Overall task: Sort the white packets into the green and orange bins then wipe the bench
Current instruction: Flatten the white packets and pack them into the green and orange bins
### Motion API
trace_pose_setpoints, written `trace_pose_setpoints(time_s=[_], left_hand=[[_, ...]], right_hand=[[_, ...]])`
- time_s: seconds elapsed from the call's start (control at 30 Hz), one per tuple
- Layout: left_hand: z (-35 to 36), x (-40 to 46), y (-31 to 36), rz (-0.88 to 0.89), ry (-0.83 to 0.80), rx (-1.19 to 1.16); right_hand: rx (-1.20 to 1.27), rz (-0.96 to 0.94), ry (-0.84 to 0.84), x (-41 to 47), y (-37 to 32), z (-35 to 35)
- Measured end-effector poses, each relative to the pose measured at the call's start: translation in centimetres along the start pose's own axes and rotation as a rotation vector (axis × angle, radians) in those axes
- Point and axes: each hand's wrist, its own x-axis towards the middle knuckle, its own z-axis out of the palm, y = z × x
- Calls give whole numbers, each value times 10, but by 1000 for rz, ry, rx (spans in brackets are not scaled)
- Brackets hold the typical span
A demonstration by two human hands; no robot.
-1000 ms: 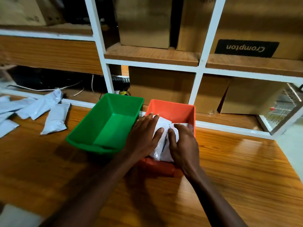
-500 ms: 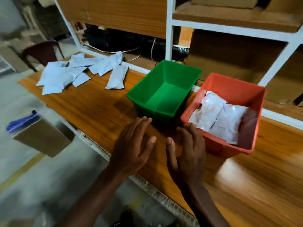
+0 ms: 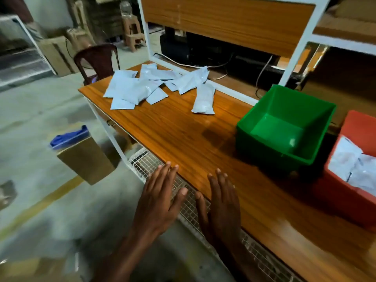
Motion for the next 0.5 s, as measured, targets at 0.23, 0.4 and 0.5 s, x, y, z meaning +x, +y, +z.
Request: trace_pose_setpoints(time_s=[0.23,0.4,0.5], left_hand=[[-30,30,-79,-42,-36,3],[-35,69,-109,-40,-17,-64],[-30,101,-122,-8,-19,-80]], right_hand=[[-59,35,-62,50,-60,61],[-62,54,-63,97,-72,90],[-46,95,-41,130,-73,103]])
